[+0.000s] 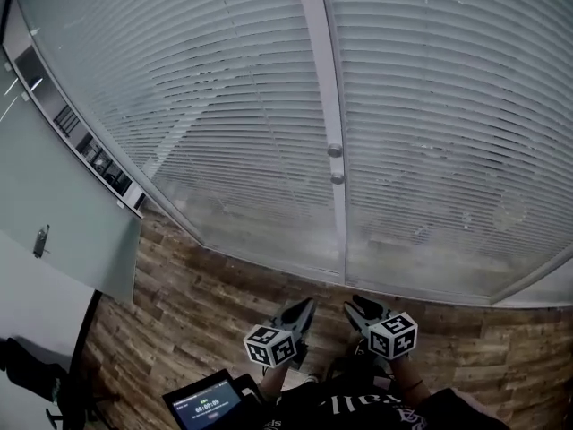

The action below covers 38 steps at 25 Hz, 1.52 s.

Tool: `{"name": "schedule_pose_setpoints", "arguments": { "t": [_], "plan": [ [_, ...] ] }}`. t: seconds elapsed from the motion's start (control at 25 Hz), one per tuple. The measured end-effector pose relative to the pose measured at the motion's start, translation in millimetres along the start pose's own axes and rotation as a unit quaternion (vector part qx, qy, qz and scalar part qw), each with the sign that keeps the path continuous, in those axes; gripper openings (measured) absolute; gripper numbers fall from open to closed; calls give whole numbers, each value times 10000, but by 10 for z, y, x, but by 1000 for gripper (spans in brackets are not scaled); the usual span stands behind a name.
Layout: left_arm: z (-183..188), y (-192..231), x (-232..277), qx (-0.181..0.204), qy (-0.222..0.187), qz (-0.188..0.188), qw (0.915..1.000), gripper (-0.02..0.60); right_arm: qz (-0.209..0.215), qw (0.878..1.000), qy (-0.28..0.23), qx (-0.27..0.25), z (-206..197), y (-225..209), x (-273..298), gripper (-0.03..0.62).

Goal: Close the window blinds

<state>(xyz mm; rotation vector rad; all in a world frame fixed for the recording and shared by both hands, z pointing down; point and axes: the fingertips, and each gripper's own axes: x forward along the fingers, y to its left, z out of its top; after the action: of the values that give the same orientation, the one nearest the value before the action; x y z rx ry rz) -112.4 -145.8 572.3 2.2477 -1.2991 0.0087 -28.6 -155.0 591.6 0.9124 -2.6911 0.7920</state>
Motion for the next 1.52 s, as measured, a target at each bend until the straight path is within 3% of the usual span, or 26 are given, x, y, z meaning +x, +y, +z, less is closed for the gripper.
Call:
{"name": "schedule_pose_setpoints", "arguments": {
  "t": [0.28, 0.4, 0.6, 1.12, 1.52],
  "plan": [
    [-222, 35, -1065, 300, 123, -652, 9973, 5, -782, 9943, -665, 272, -407, 790, -94, 133],
    [-363, 64, -1452, 462, 288, -895, 9945, 5, -1206, 9892, -753, 355, -672, 1070, -252, 133],
    [-549, -19, -1834, 359, 326, -1217, 9914, 5, -1669, 9815, -788, 517, -1086, 1536, -634, 133],
    [-983, -751, -2408, 398, 160, -1530, 9873, 5, -1612, 9828, -852, 283, -1624, 2426, -1404, 133],
    [-2048, -1975, -3395, 160, 253, -1320, 9908, 5, -1214, 9914, -447, 208, -2617, 3090, -2593, 133]
  ]
}}
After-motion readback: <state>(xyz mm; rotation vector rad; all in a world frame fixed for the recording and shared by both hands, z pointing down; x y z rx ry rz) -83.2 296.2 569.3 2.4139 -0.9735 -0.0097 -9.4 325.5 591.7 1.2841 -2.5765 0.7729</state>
